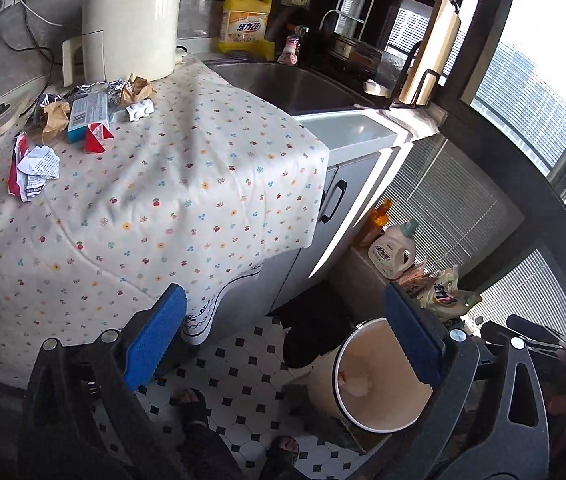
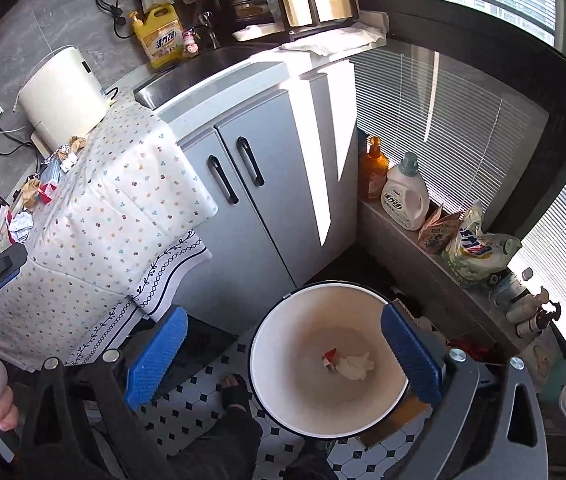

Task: Collect trash
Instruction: 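Grasp the red-and-silver wrapper with the left tool while the right tool approaches the white plastic piece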

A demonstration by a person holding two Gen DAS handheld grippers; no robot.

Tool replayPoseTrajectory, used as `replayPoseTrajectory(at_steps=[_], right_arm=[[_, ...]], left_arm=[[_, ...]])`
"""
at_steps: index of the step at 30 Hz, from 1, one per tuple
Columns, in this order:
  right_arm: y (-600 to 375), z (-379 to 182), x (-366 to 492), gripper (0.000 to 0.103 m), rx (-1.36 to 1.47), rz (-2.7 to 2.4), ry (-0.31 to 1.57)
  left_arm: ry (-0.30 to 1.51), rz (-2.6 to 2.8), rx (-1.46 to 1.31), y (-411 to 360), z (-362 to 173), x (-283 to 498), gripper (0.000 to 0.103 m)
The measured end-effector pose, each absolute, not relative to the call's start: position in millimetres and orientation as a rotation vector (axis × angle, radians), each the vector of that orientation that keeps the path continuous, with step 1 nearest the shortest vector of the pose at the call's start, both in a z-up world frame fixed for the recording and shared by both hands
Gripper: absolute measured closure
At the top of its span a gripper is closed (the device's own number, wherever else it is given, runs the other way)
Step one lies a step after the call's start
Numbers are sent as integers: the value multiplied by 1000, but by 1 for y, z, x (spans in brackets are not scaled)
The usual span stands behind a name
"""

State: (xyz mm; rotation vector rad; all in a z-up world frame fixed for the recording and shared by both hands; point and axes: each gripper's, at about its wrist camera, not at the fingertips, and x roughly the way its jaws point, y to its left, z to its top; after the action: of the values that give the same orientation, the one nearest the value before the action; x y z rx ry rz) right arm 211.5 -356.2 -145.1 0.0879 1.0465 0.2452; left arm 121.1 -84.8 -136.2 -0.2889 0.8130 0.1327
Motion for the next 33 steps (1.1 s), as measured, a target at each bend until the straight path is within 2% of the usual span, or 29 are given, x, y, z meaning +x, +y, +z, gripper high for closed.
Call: replayPoseTrajectory(at_steps=[18,33], right_arm=[[-192,-97,260,8,18,446,938],[-81,-87,298,8,-87,514,956]], left_arm=[[693,394,-414,75,-111,90,6],[719,418,-474,181,-141,128,6]])
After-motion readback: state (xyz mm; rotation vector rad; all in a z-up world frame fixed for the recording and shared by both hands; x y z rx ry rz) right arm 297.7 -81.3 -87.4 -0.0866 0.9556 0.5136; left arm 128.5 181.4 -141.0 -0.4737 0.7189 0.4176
